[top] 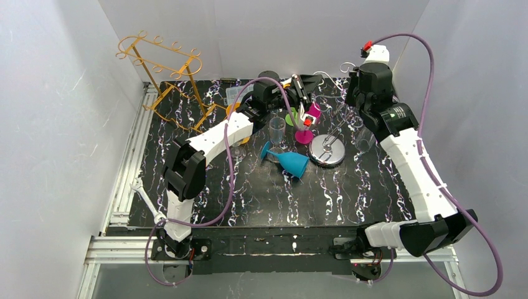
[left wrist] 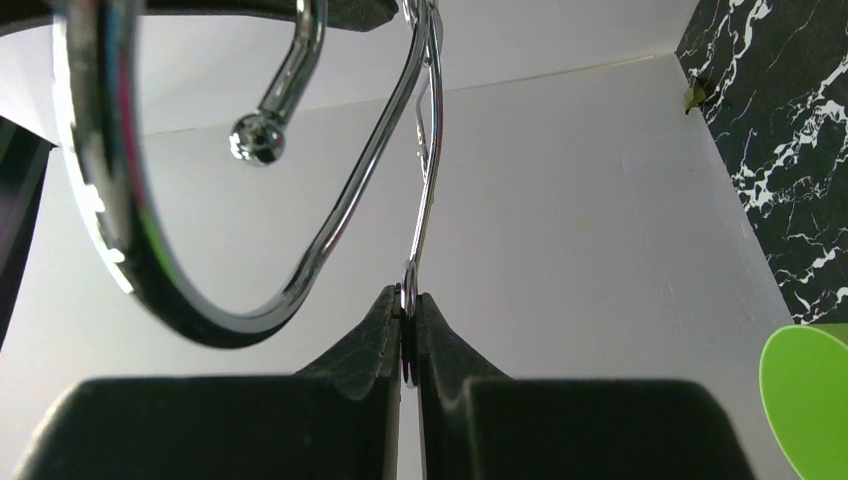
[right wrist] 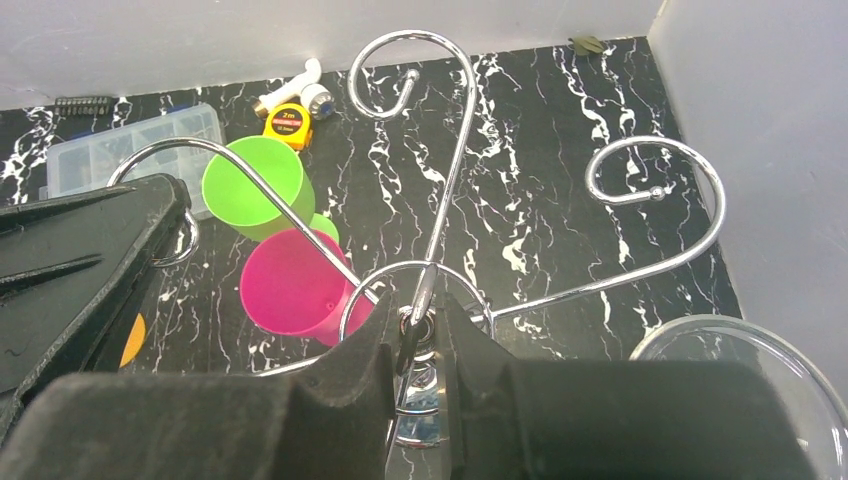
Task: Place the wine glass upside down on the wine glass rack
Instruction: Adjust the wine rack at the center of the board.
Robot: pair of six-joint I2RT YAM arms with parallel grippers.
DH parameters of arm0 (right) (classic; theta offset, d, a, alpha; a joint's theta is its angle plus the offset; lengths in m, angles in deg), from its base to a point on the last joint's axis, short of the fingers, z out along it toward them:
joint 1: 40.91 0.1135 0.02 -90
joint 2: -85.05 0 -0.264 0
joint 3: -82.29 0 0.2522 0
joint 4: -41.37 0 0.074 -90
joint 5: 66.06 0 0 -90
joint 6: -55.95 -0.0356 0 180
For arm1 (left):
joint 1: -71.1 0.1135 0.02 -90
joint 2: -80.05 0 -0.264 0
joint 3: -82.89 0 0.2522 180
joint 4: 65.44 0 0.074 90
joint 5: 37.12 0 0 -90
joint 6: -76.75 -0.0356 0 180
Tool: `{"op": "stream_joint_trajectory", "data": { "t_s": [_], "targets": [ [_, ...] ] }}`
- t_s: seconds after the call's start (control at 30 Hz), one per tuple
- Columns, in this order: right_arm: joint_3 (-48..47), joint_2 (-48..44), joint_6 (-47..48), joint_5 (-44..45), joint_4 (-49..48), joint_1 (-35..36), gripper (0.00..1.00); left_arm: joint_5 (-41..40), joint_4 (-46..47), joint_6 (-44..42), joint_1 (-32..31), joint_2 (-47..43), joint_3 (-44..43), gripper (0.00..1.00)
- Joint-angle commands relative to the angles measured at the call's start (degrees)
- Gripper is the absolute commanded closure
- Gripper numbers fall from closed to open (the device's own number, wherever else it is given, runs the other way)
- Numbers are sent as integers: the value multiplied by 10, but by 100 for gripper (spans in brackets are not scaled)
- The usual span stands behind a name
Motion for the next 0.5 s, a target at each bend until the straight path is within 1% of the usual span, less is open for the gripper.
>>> {"op": "stream_joint_trajectory", "data": {
  "t_s": [0.0, 0.23, 0.27, 0.3, 0.37, 0.47],
  "targets": [
    [-26, 12, -4, -60, -5, 13, 99, -14, 65, -5, 4, -32, -48, 100],
    [-24, 11, 1, -72, -5, 14, 99, -16, 77, -6, 10, -45, -19, 100],
    [-23, 11, 2, -74, -5, 14, 99, -18, 81, -4, 10, -48, -12, 98],
    [-22, 11, 2, -75, -4, 14, 99, -19, 84, -1, 10, -53, -3, 90],
    [-22, 12, 4, -79, -3, 14, 99, -23, 88, 5, 9, -66, 20, 64],
    [-26, 16, 7, -86, 4, 14, 99, -37, 90, 17, 9, -93, 63, 37]
  ]
}}
